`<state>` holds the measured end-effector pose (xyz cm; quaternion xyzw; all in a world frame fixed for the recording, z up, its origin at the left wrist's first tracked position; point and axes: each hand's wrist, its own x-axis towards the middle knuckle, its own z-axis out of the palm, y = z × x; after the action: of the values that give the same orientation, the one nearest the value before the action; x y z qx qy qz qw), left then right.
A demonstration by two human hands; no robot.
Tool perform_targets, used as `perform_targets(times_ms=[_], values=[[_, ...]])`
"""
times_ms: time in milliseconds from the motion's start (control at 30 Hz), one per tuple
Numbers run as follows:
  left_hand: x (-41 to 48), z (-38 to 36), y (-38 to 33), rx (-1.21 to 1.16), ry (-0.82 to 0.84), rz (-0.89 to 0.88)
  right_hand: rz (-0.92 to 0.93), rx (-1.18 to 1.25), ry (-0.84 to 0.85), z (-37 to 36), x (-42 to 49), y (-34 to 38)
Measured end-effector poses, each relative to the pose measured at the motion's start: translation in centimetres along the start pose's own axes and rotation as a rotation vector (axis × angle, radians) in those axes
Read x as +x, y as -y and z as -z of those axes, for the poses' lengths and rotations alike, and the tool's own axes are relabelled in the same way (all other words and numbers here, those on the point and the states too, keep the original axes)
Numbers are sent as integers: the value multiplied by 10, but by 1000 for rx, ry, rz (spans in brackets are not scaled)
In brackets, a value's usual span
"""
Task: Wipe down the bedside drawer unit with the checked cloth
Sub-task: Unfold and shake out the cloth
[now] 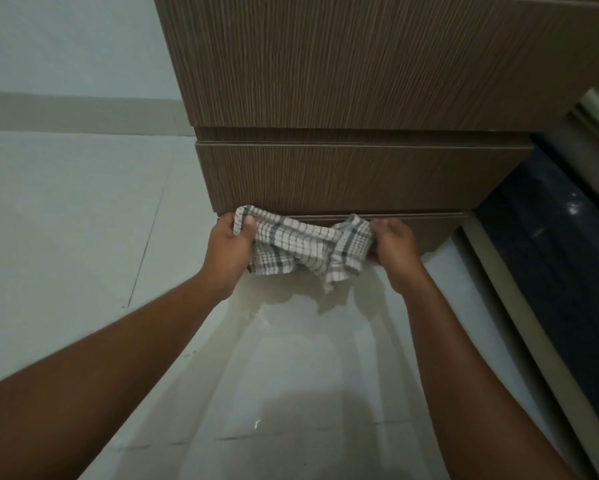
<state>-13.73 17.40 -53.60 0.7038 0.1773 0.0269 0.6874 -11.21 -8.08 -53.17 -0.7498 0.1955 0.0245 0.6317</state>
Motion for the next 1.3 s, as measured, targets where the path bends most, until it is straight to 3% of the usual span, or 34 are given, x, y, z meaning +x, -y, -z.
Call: perform_targets(times_ms=[100,200,267,333,433,533,633,833,967,1033,1100,1133,1200,1267,1300], values=[[-4,0,-11,-126,41,99,-61,132,-41,9,-3,10],[-6,15,-27,-361,258,366,-116,317,38,15,0,20],[-5,30,-30,-339,410,502,-162,406,138,14,-4,29],[-1,38,-25,-176,563,630,-195,454,240,11,-10,37],[-7,31,-22,351,859,779,-156,476,412,3,-18,47],[-23,12,-23,777,1133,686,-132,442,587,-8,-26,59],[-34,-8,-14,628,1109,635,-108,460,815,-17,-35,76],[-35,-27,-20,154,790,317,0,459,981,-13,-39,83],[-26,-20,-28,-2,589,242,-64,133,922,12,-34,68],[-22,-14,-26,-77,494,279,-127,-176,874,16,-35,57],[-18,-7,-24,-158,441,335,-132,-323,826,11,-32,42],[-16,-4,-22,-190,432,354,-111,-284,767,8,-30,36],[-13,2,-21,-243,455,376,-124,15,658,2,-29,26],[-14,5,-21,-332,485,410,-166,308,670,-3,-31,18],[-16,5,-22,-388,497,435,-169,318,710,-6,-32,14]])
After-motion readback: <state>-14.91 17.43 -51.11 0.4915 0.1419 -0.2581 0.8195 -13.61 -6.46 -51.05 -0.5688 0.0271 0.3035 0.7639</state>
